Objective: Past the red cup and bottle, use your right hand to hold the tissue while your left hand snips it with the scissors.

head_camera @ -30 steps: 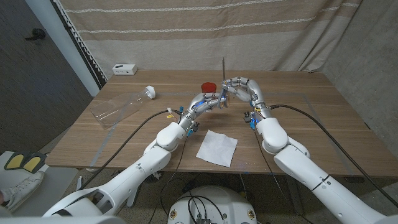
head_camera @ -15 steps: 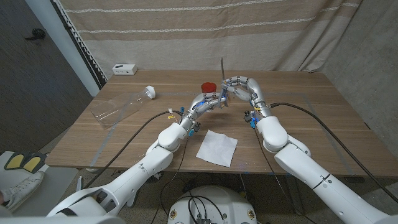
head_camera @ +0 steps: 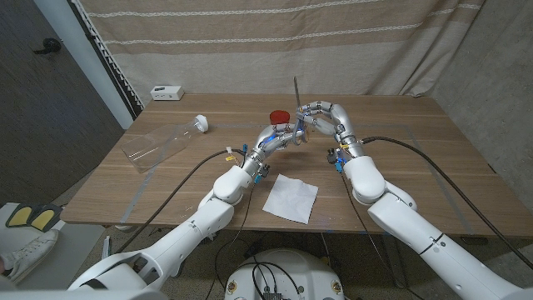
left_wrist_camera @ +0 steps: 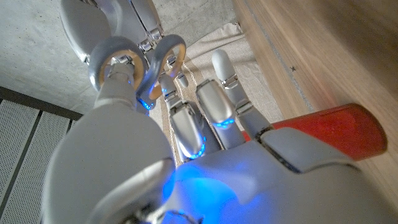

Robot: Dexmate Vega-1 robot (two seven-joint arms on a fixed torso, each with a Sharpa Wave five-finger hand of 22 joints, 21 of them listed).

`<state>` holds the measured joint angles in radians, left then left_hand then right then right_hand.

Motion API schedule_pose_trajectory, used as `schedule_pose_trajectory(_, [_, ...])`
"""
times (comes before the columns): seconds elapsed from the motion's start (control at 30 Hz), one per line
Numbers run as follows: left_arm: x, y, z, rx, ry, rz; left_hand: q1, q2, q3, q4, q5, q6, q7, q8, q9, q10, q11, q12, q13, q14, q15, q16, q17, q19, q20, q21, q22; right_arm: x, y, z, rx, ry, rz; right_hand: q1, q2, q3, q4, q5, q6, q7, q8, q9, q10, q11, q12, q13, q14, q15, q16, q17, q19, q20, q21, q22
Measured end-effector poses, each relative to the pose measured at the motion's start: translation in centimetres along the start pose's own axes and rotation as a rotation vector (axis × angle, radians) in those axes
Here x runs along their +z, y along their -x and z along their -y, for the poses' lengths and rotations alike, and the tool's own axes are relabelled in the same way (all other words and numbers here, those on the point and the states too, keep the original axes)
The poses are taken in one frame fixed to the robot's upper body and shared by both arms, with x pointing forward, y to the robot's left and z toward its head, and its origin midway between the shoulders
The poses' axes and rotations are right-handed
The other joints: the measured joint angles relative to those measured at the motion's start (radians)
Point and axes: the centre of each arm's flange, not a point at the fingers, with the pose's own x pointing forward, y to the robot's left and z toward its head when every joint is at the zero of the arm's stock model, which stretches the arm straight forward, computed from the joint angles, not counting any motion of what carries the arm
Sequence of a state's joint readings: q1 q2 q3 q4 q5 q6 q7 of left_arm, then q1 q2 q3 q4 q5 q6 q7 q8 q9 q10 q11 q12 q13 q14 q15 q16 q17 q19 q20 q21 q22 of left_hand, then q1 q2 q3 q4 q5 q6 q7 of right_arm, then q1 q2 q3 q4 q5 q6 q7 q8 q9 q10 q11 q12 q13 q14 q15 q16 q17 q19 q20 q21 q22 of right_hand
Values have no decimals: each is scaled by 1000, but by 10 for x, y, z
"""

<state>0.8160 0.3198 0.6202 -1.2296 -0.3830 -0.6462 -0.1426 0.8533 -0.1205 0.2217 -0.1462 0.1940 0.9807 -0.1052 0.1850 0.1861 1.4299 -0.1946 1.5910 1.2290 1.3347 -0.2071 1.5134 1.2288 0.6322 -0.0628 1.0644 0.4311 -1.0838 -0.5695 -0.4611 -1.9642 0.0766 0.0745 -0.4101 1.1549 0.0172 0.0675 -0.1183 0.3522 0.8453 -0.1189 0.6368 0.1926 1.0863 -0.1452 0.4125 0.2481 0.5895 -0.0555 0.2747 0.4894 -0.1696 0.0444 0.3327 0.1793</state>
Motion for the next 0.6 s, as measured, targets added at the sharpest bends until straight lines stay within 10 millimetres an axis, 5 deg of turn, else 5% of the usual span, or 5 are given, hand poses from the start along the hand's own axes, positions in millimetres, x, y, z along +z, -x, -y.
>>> schedule_pose_trajectory(0.33, [-5,3,1,37,28,20,48,48,36,0,-6,54,3,7,-5,7,7,0,0,0,0,9,-2,0,0,16,0,5,1,-4,5,60,12,0,0,-8,8,8,-11,-11,-4,5,-5,-5,-4,0,9,2,7,4,5,-5,-4,0])
schedule_pose_trajectory(0.6, [-5,4,0,47,44,30,52,51,36,0,-10,64,3,7,-7,8,8,0,0,0,0,9,-2,-6,6,20,0,8,-1,-6,9,74,19,-6,6,-10,7,15,-8,-14,-11,6,-5,-5,-9,5,11,0,10,5,5,-5,-8,0])
